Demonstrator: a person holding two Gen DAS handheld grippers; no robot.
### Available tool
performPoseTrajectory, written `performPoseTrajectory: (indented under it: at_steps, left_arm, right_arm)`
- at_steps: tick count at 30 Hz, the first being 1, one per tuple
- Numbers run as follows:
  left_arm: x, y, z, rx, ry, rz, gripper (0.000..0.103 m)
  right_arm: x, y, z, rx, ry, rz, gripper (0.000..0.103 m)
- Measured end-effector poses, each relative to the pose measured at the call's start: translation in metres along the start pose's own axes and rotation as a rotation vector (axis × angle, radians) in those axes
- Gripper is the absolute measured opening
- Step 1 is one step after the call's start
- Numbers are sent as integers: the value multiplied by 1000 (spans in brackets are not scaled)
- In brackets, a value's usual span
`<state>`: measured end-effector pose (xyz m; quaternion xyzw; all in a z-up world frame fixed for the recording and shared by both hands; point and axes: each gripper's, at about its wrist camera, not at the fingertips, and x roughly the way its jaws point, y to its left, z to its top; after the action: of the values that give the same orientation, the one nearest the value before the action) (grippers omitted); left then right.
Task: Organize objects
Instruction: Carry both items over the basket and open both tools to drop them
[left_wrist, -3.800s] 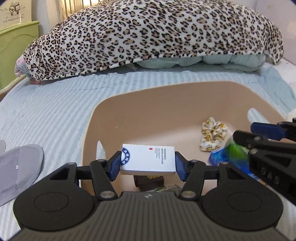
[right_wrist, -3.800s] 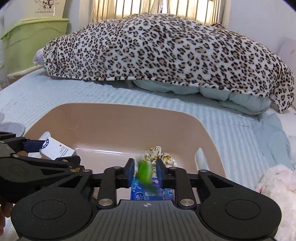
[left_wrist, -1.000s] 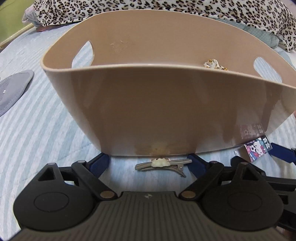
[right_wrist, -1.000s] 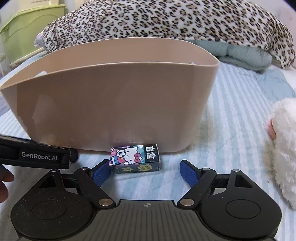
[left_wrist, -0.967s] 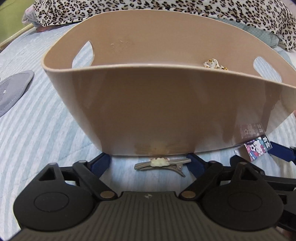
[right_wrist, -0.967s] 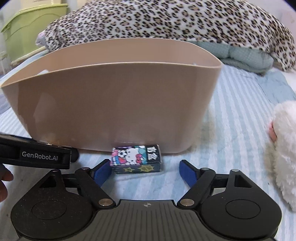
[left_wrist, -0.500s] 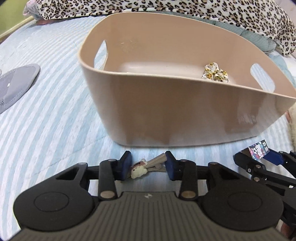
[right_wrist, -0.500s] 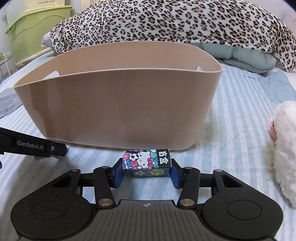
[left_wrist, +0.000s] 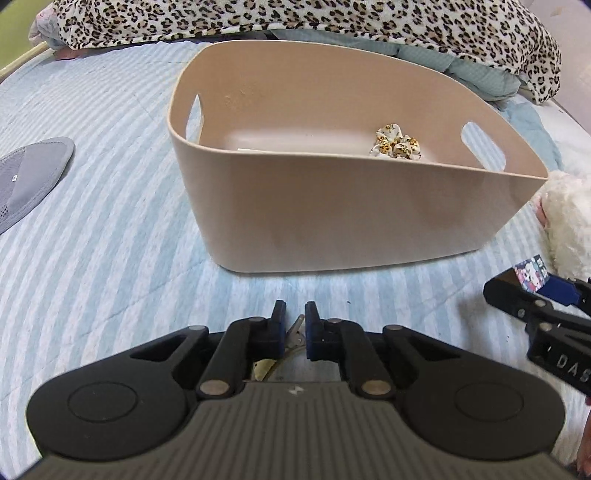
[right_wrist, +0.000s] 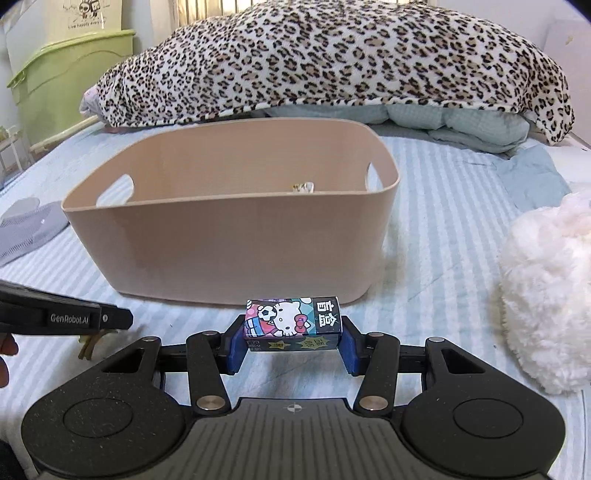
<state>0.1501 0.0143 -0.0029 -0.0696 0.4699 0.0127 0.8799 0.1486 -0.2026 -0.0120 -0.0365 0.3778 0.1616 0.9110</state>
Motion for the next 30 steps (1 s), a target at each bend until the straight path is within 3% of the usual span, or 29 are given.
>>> performPoseTrajectory:
  at_steps: [6,13,22,26,30]
  left_arm:
    - [-9,0,1,-8,-16,-9,10]
    - [-48,-11,9,52,-115,-24,10]
    - [-86,-28,70,85,-309,-31,10]
    - [-77,-35,98,103,-350,-5,10]
    - [-47,-39,117,109,-334,33,10]
  right_arm:
    - [-14,2,5,-10,-17,1,47]
    - [-39,7,24,-25,-90,19,47]
    - [-54,12,78,-14,-236,50,47]
    - [-44,18,99,-31,-264,43,47]
    - [-21,23,114,-49,-259,16,47]
